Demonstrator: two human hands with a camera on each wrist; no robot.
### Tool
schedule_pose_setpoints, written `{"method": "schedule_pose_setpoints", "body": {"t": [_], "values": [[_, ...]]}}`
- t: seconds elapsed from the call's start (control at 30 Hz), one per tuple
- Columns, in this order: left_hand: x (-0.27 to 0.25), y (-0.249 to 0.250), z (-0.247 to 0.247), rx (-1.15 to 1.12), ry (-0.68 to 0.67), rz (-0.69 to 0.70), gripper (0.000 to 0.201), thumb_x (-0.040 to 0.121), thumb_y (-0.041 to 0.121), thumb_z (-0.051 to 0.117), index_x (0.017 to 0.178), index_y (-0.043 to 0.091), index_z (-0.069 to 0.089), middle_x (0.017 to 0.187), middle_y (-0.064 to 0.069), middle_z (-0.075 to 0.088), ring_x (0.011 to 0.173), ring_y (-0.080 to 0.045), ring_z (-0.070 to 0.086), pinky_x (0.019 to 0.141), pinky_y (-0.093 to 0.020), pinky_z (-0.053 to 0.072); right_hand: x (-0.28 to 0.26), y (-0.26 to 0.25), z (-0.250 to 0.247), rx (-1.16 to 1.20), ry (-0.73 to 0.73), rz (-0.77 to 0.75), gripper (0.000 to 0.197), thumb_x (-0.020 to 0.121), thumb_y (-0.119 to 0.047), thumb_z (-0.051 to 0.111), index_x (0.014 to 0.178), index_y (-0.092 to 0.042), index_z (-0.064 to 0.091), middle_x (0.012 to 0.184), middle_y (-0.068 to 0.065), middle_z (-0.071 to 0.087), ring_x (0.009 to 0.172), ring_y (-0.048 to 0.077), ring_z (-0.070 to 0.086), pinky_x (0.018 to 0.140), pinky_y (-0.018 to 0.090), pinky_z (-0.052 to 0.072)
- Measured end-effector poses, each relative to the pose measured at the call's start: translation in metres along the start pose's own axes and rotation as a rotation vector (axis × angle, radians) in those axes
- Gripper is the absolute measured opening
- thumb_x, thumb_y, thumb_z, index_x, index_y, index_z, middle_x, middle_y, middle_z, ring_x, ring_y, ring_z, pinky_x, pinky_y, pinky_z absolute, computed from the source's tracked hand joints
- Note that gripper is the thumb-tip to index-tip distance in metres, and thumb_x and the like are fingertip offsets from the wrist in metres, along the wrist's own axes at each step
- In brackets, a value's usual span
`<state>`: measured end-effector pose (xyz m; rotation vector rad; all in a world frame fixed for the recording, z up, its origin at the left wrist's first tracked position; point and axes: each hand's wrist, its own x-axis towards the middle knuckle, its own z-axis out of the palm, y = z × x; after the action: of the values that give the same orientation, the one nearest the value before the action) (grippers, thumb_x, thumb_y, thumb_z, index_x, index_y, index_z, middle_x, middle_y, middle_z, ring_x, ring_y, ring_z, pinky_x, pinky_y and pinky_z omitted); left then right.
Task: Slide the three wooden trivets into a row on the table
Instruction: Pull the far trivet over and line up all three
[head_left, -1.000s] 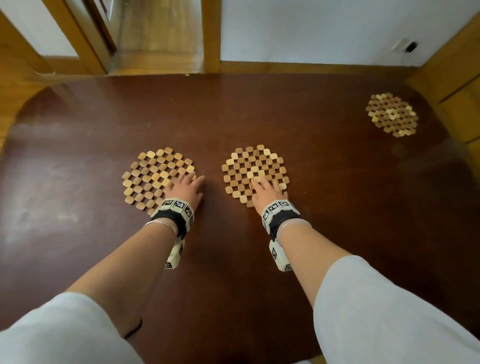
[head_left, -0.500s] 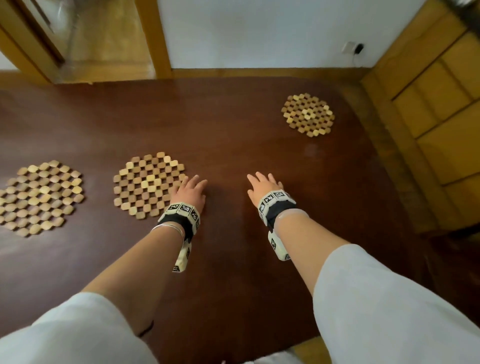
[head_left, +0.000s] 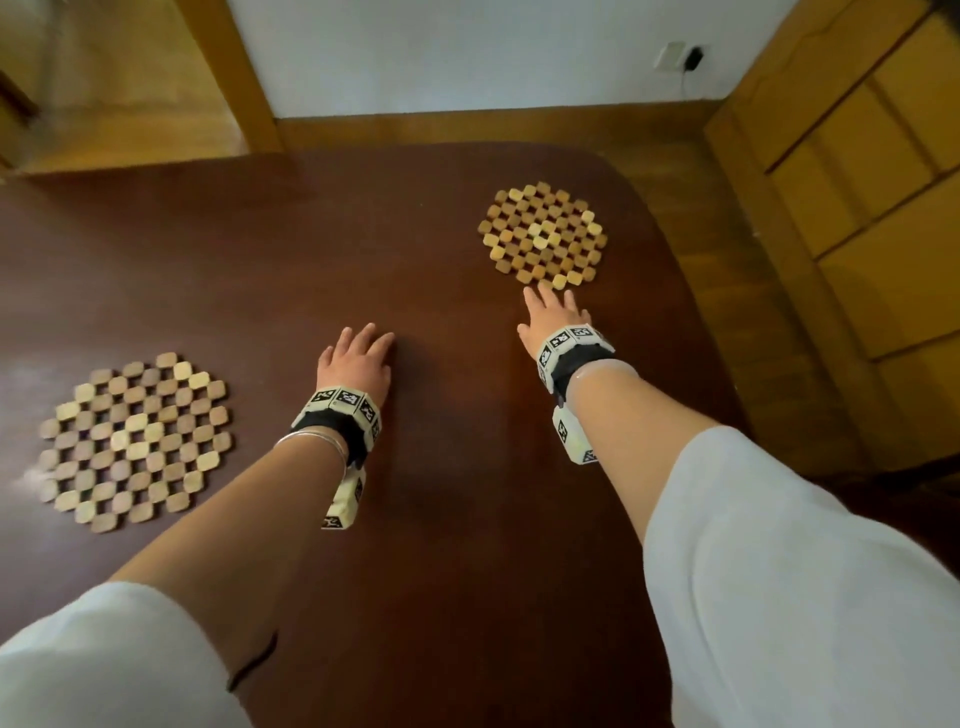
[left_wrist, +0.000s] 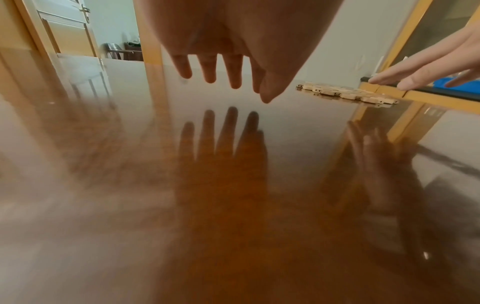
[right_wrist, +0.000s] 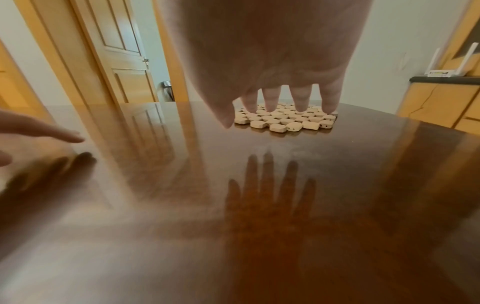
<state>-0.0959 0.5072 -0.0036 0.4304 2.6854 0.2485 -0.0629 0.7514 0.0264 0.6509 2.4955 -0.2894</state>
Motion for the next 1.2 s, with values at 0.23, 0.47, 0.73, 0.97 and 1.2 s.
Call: {"method": "schedule_pose_setpoints", "body": {"t": [0.23, 0.47, 0.73, 0.97, 1.2], "values": [[0.019, -0.006, 0.009, 0.012, 0.016, -0.023, 0.053, 0.095, 0.022, 0.042, 0.146, 0.031, 0.029, 0.160, 0.004, 0.020, 0.148, -0.024, 0.015, 0.118, -0.045, 0.020, 0.048, 0.002, 0.000, 0.024, -0.013, 0.028, 0.067, 0.101, -0.036, 0.041, 0.155, -0.024, 0.004, 0.164, -0.006, -0.004, 0.151, 0.024, -0.005, 0.120, 0.055, 0.008], [-0.007, -0.010, 0.011, -0.019, -0.053, -0.053, 0.055, 0.096, 0.023, 0.041, 0.148, 0.033, 0.025, 0.161, 0.005, 0.014, 0.149, -0.024, 0.010, 0.119, -0.046, 0.019, -0.007, -0.024, 0.026, -0.040, 0.017, -0.097, 0.063, 0.097, -0.043, 0.041, 0.153, -0.024, 0.021, 0.161, -0.003, 0.017, 0.147, 0.029, 0.019, 0.117, 0.052, 0.022], [-0.079, -0.043, 0.023, -0.024, -0.124, -0.043, 0.056, 0.097, 0.024, 0.041, 0.149, 0.033, 0.021, 0.162, 0.004, 0.009, 0.150, -0.024, 0.007, 0.120, -0.045, 0.017, -0.105, -0.077, 0.085, -0.113, -0.058, -0.293, 0.045, 0.097, -0.032, 0.046, 0.141, -0.026, 0.039, 0.153, 0.003, 0.031, 0.138, 0.033, 0.030, 0.107, 0.052, 0.032], [-0.137, -0.095, 0.032, 0.015, -0.119, -0.069, 0.057, 0.097, 0.024, 0.041, 0.149, 0.034, 0.020, 0.162, 0.005, 0.009, 0.150, -0.022, 0.008, 0.122, -0.046, 0.009, -0.136, -0.097, 0.121, -0.082, -0.095, -0.168, 0.064, 0.098, -0.034, 0.048, 0.151, -0.043, 0.013, 0.164, -0.001, -0.003, 0.150, 0.031, -0.001, 0.117, 0.054, 0.012], [-0.169, -0.135, 0.033, 0.020, -0.046, -0.061, 0.062, 0.097, 0.025, 0.044, 0.150, 0.037, 0.014, 0.162, 0.005, 0.006, 0.150, -0.021, 0.004, 0.120, -0.050, 0.002, -0.163, -0.145, 0.139, -0.258, -0.179, -0.293, 0.064, 0.100, -0.037, 0.042, 0.151, -0.044, 0.004, 0.163, -0.002, -0.015, 0.150, 0.033, -0.009, 0.119, 0.053, 0.007]]}}
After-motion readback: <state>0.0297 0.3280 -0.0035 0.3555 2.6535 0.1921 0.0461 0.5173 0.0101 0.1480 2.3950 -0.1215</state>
